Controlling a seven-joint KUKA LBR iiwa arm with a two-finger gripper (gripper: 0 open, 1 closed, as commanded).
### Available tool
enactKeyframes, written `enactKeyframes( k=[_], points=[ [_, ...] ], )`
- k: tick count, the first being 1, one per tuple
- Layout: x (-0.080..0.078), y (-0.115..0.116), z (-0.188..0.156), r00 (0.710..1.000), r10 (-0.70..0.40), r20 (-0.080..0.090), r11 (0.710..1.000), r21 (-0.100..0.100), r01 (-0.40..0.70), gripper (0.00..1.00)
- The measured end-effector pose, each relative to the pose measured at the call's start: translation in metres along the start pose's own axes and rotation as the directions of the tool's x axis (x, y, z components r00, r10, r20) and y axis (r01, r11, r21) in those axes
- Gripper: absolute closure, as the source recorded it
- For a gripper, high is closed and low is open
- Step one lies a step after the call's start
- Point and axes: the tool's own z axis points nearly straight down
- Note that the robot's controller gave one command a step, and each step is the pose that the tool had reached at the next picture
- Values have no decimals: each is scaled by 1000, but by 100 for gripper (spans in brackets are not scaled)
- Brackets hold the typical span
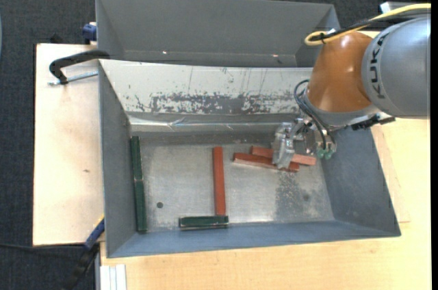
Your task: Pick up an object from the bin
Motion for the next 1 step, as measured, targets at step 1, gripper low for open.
enactKeyframes(
  k=[1],
  points=[
    [0,0,1,1000,0,1,1000,1,0,0]
  ],
)
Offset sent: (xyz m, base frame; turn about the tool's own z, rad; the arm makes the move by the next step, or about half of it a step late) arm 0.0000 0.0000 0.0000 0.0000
